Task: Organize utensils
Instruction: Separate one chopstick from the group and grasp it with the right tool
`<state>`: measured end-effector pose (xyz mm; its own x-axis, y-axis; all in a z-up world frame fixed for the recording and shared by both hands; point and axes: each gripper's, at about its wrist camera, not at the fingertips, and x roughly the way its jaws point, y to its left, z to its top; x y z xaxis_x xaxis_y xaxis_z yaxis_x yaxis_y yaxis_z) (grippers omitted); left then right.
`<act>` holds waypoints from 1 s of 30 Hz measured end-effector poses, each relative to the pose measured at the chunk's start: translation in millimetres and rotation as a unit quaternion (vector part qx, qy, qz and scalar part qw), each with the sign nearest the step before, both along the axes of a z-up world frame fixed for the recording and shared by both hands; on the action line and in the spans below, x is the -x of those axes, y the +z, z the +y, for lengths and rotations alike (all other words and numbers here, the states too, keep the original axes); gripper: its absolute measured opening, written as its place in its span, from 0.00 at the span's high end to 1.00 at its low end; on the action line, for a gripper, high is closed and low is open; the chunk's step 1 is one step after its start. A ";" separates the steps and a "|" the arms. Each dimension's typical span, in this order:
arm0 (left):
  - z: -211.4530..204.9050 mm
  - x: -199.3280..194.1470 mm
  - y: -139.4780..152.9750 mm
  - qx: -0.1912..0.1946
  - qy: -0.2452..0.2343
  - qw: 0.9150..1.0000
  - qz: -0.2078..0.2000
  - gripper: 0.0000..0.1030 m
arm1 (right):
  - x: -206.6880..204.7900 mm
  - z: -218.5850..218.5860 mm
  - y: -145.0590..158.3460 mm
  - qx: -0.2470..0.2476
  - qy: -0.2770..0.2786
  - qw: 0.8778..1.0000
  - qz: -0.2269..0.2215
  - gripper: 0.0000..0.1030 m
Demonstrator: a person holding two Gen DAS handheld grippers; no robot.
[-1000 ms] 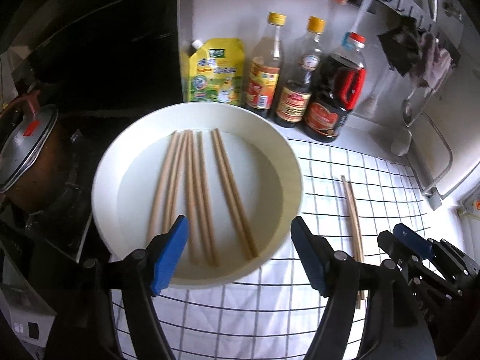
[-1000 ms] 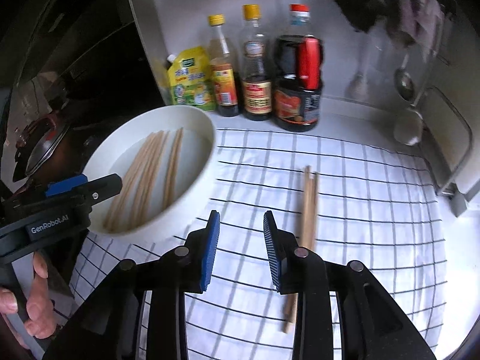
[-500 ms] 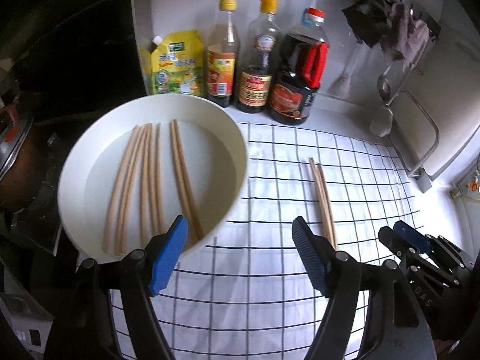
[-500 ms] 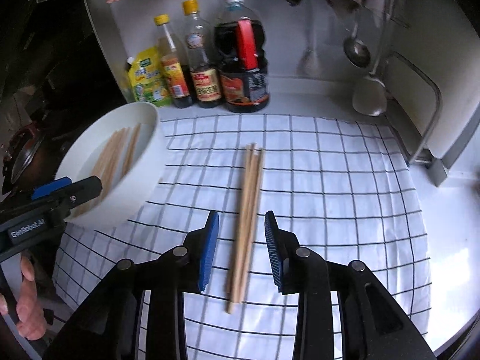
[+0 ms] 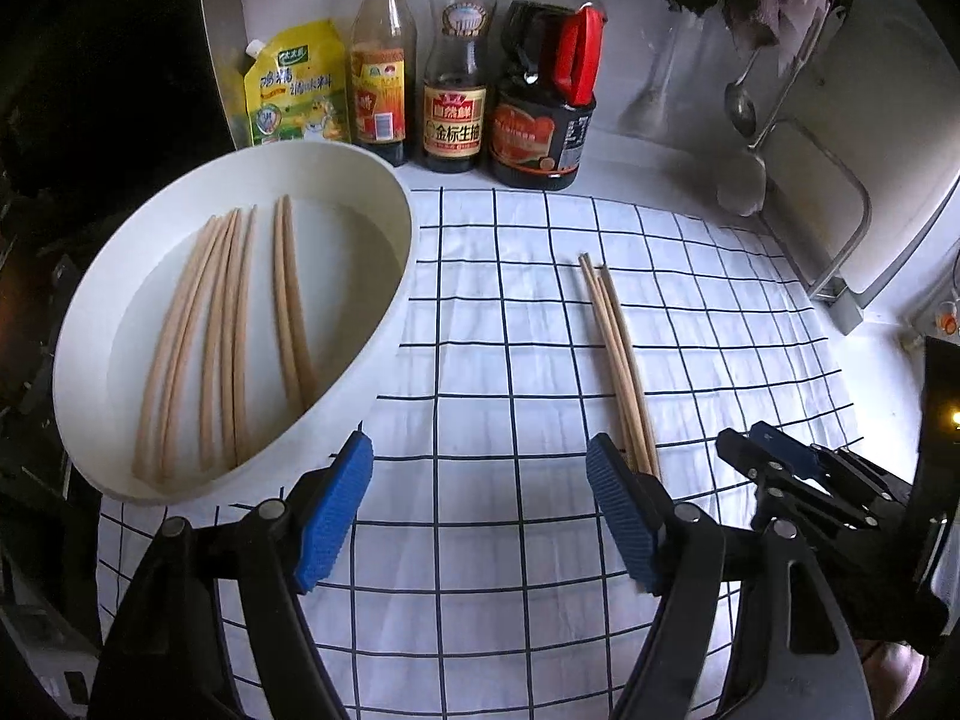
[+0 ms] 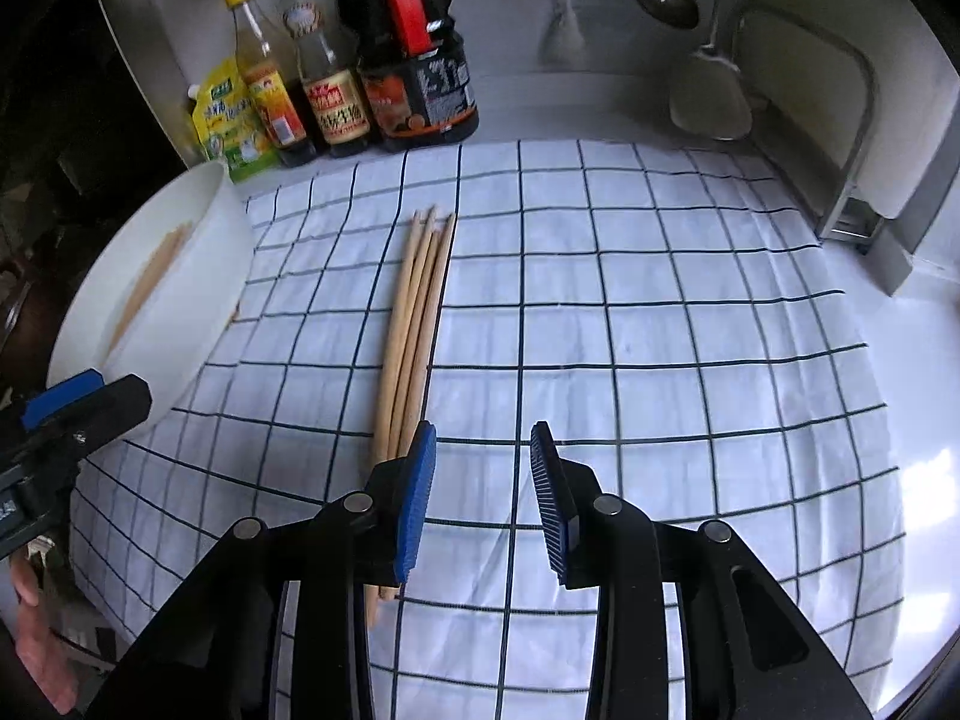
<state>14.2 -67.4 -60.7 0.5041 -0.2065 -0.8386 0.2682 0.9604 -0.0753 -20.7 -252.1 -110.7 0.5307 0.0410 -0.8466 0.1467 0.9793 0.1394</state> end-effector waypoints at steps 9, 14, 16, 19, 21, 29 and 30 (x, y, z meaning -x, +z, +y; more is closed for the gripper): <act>1.3 -2.5 -8.9 -0.001 0.010 1.000 0.004 0.29 | -16.3 13.1 -15.3 0.003 0.017 1.000 0.005 0.69; 2.1 -3.9 -13.5 -0.003 0.012 1.000 0.010 0.29 | -22.3 16.3 -21.9 0.007 0.019 1.000 0.009 0.69; 2.5 -4.2 -14.7 -0.003 0.012 1.000 0.011 0.29 | -24.2 17.5 -24.4 0.010 0.020 1.000 0.012 0.69; 2.5 -4.5 -16.5 -0.004 0.012 1.000 0.013 0.29 | -26.5 21.1 -27.0 0.018 0.025 0.999 0.014 0.69; 2.9 -5.1 -17.1 -0.004 0.013 1.000 0.014 0.29 | -27.9 23.3 -28.6 0.024 0.028 0.999 0.016 0.69; 4.0 -7.6 -18.3 -0.003 0.013 1.000 0.016 0.29 | -28.9 32.0 -29.8 0.043 0.042 0.998 0.014 0.69; 3.7 -7.9 -18.3 -0.003 0.013 1.000 0.015 0.29 | -28.9 34.1 -29.9 0.048 0.045 0.998 0.013 0.69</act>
<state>22.1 -63.6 -79.0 0.4835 -0.1885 -0.8548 0.2405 0.9676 -0.0773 8.2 -218.0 -140.6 0.5067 0.0048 -0.8621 0.0599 0.9974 0.0408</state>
